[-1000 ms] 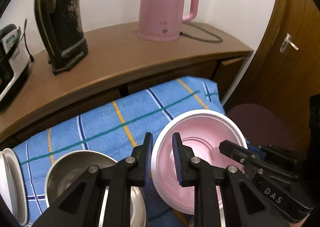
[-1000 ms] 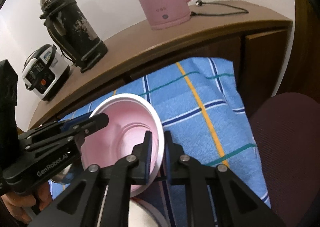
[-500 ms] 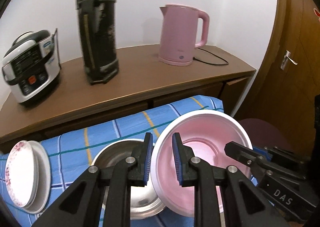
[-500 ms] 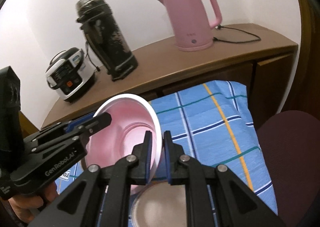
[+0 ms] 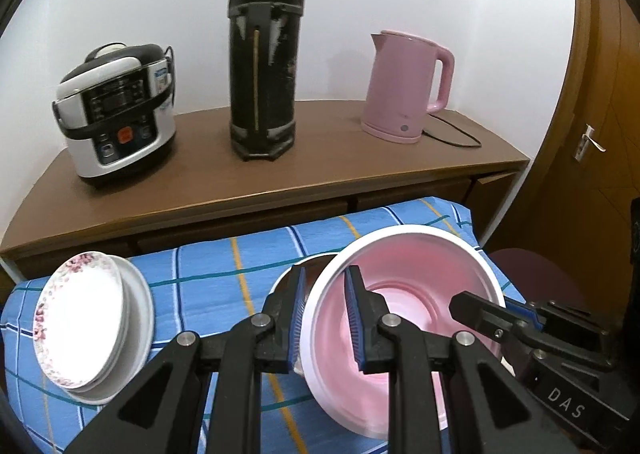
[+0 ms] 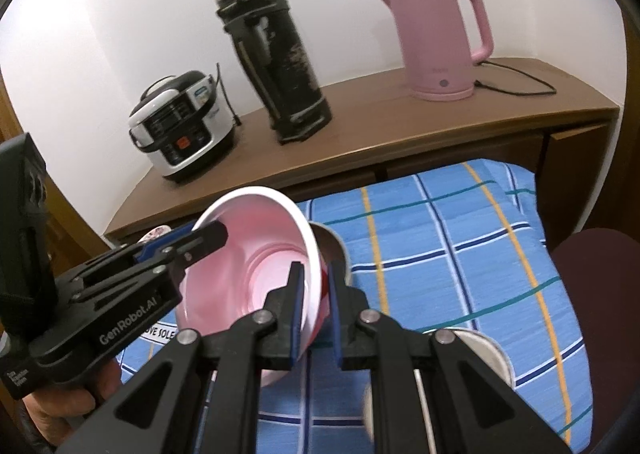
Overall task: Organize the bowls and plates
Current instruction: 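Lift the pink-and-red bowl and lower it into the steel bowl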
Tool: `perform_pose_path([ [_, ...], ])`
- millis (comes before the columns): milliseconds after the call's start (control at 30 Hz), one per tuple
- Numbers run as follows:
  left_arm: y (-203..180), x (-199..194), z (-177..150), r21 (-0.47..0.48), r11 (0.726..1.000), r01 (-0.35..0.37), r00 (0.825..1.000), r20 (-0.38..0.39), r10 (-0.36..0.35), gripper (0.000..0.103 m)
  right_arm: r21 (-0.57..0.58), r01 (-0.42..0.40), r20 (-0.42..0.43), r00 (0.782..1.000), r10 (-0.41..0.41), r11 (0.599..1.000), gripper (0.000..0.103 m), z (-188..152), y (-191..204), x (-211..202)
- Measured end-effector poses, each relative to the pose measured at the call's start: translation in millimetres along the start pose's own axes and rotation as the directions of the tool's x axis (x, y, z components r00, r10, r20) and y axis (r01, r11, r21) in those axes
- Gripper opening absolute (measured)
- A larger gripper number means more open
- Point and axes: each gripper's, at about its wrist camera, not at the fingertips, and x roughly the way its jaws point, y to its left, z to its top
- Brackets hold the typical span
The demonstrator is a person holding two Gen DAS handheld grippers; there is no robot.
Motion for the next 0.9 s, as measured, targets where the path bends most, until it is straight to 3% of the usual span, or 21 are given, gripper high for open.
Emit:
perform_pose_path([
  [433,29,0,-6,-0.041,0.999,-0.021,1.000,0.000,0.021,0.022,-0.031,-0.005,-0.006,1.000,0.004,1.000,0.012,-4,30,14],
  [900,25,44,-4,-0.034,0.999,-0.015,0.998,-0.065,0.013,0.022,0.001,0.042,-0.052,0.998,-0.042,0.999,0.012,-1,10,44],
])
